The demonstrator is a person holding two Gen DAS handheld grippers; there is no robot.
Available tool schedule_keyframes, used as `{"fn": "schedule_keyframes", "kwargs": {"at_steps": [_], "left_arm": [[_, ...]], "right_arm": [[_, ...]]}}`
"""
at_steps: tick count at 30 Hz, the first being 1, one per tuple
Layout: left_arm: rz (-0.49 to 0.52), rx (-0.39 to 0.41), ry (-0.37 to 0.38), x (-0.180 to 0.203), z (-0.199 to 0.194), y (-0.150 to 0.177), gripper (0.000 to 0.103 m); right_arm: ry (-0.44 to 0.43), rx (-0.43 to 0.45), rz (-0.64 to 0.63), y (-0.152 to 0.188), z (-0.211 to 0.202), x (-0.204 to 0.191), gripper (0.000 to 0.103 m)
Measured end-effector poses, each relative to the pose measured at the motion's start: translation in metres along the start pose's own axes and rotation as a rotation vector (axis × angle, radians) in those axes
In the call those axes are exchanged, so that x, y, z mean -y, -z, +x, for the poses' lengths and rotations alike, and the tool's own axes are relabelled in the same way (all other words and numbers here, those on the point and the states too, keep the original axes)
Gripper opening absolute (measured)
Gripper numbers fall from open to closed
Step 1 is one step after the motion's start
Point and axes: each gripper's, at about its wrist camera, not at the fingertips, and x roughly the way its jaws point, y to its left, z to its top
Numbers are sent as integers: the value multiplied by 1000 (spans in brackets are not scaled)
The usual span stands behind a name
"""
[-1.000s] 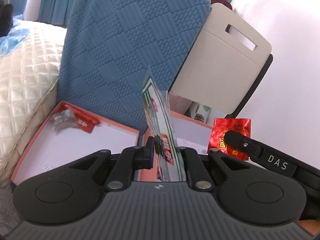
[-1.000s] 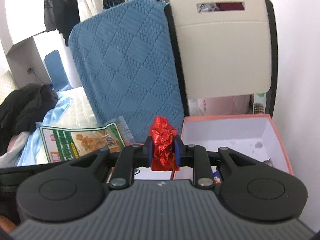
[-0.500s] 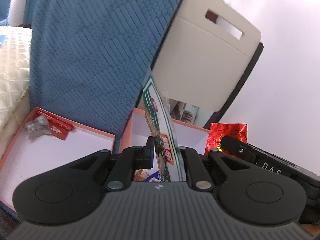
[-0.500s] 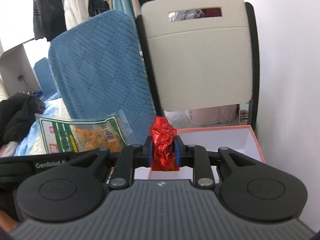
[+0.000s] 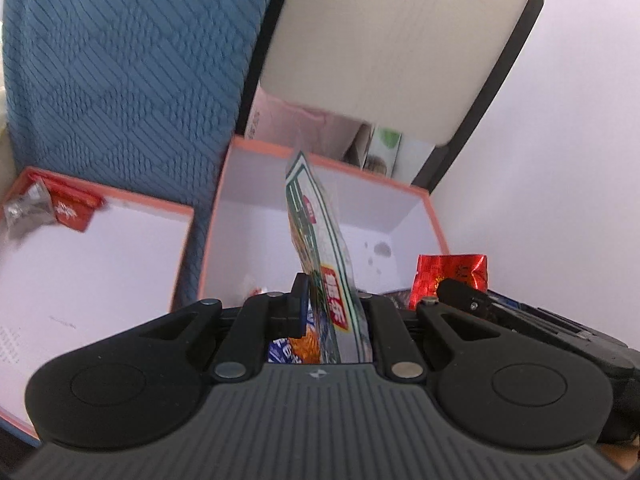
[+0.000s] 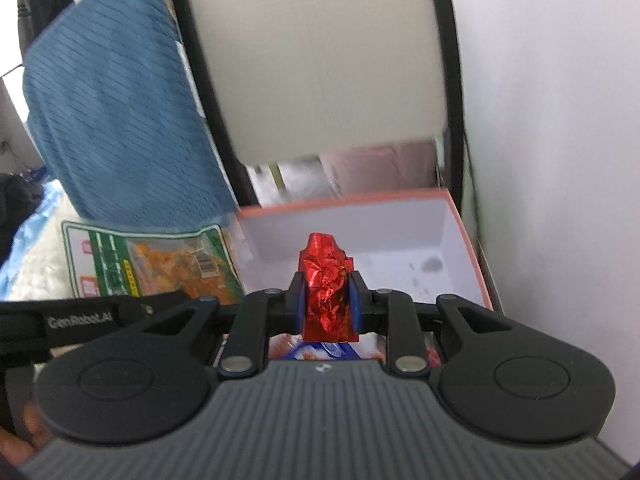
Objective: Organize snacks
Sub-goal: 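Lower both held snacks into the pink box and open both grippers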
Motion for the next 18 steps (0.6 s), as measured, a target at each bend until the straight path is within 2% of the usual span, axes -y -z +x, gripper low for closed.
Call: {"fn": "schedule_keyframes", "kwargs": {"at_steps": [11,18], "left_arm": [[6,-99,-24,4,44,18,12],[19,-113,-30,9,53,21,13]], "right_arm": [[55,-123,28,35,39,34,25],[54,-152,39,44,46,41,25]]}}
